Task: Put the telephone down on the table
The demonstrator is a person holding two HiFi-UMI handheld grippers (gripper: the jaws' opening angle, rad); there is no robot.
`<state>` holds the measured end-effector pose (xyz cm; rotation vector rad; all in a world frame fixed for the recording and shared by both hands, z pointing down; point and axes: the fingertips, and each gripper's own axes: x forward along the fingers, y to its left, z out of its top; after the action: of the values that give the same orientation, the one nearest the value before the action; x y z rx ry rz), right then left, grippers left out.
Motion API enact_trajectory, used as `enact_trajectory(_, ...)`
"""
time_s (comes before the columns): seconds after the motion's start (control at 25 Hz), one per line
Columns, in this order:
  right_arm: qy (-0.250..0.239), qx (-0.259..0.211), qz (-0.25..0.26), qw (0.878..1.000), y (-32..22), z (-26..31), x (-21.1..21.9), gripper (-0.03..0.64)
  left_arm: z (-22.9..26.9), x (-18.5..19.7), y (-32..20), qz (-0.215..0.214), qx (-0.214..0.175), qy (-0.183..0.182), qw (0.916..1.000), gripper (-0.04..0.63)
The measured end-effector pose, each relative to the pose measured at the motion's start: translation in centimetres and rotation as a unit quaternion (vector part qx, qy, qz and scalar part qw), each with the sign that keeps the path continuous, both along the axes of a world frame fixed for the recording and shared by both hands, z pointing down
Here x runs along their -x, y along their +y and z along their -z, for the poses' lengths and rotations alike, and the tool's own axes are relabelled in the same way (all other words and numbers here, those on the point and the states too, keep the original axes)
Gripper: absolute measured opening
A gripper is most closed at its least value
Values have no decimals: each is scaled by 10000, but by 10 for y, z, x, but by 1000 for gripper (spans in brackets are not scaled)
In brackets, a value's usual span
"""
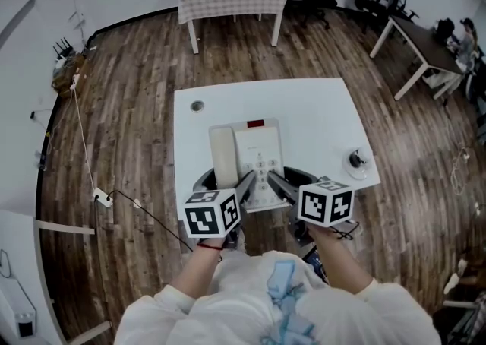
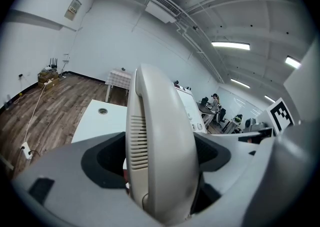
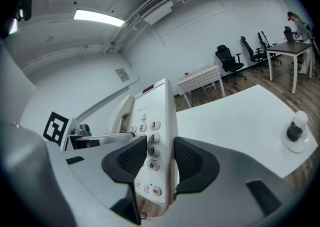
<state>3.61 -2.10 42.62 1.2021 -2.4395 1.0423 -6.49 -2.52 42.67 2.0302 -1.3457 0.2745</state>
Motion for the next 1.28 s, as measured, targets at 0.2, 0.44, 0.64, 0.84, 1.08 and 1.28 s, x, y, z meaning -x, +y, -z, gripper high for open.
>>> enact_trajectory(0.2,40,53,-94,9999,-24,-7,24,190,-5,26,-26,-69,49,-25,10000,390)
enact_trajectory(0.44,-33,155,-119,9998,-46,-13,44,190,-12,43,-48,-108,140,-48,9998,390)
enact_trajectory(0.64,29,210,-83,9997,-59,-16,44,190,-16,45,-61,-75,231,-18,9997,390)
enact_trajectory(0.84,39,303,-1,9995,-69,-17,44,190,-18,44,-68,5,330,18,9995,390)
enact_trajectory(1.08,30,393,72,9992,-78,-27,44,190,-27,44,-76,94,407,6,9991,390)
enact_trajectory(1.28,0,469,101,9989,-97,-35,45,190,-34,45,-95,95,456,-59,9989,390)
